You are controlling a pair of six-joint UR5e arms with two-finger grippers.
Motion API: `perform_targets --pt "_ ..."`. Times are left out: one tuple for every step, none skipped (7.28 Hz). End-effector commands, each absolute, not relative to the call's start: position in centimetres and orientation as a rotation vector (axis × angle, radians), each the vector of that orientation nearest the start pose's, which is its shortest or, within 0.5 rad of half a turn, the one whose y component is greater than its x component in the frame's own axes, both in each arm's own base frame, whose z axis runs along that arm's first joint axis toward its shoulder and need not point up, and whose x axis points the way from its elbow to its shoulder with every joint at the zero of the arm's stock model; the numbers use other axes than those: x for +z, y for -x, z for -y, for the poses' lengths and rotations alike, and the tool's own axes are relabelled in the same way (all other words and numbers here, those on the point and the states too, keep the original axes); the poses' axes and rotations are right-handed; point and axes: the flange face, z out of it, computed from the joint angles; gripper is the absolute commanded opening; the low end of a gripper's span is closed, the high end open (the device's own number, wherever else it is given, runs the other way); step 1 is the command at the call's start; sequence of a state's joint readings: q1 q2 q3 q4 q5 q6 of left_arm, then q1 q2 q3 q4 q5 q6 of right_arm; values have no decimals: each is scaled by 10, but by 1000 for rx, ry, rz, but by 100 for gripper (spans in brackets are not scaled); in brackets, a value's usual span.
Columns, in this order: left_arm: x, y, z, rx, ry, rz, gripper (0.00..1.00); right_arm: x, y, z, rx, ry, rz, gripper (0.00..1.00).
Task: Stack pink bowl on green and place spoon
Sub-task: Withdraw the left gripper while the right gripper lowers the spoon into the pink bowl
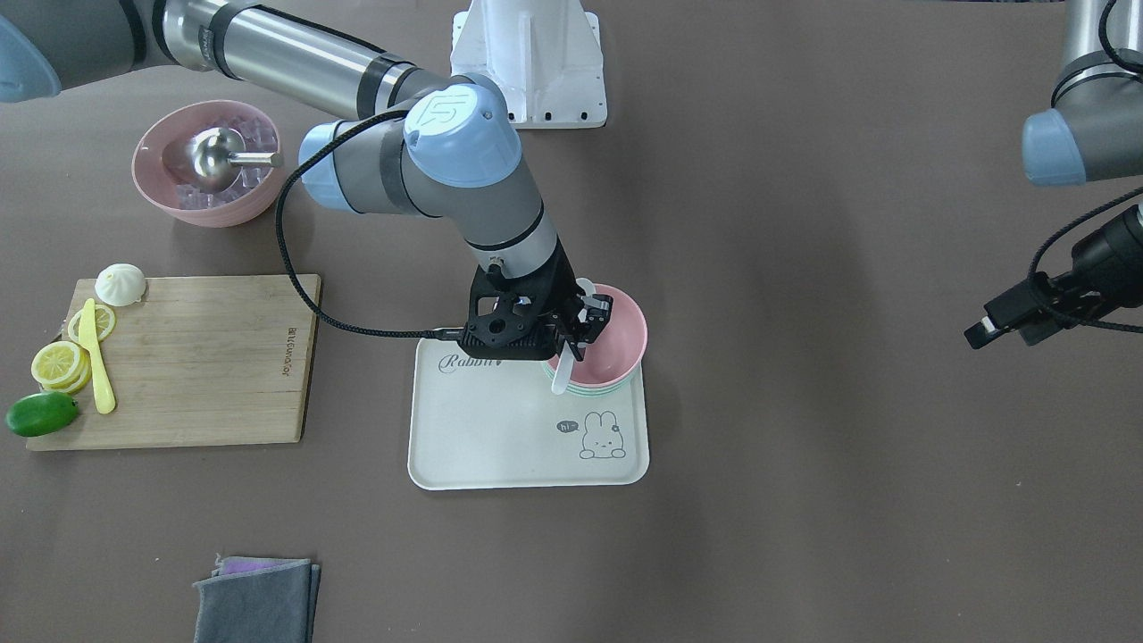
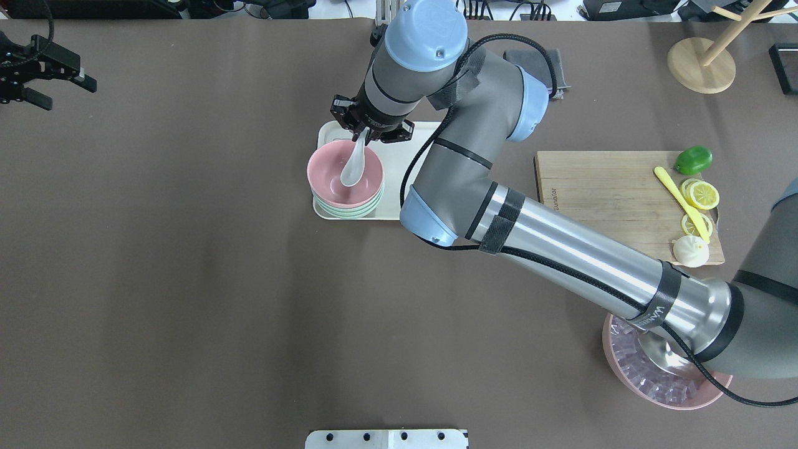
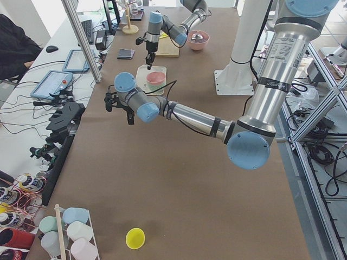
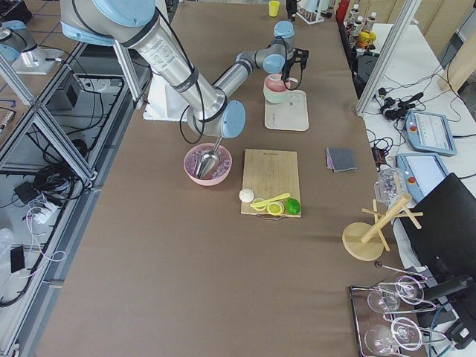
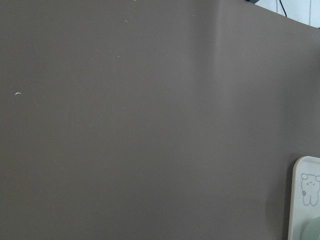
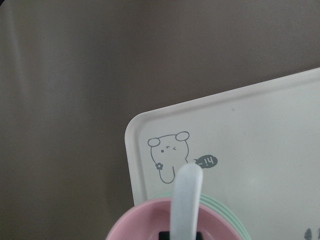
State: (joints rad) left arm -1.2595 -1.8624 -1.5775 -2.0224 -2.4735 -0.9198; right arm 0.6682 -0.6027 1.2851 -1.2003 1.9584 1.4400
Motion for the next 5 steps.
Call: perform_targets --pt "434 -135 600 -210 -72 -1097 99 118 567 558 277 -95 1110 0" --pt "433 -136 599 -208 -72 -1097 99 118 567 558 263 -103 1108 91" --pt "428 -136 600 -204 -78 -1101 99 118 570 555 264 -112 1102 100" --pt "426 -136 600 -204 -81 -1101 99 116 569 554 263 -114 1106 100" --pt "423 -133 602 -219 -109 -1080 99 113 568 552 260 -111 1112 100"
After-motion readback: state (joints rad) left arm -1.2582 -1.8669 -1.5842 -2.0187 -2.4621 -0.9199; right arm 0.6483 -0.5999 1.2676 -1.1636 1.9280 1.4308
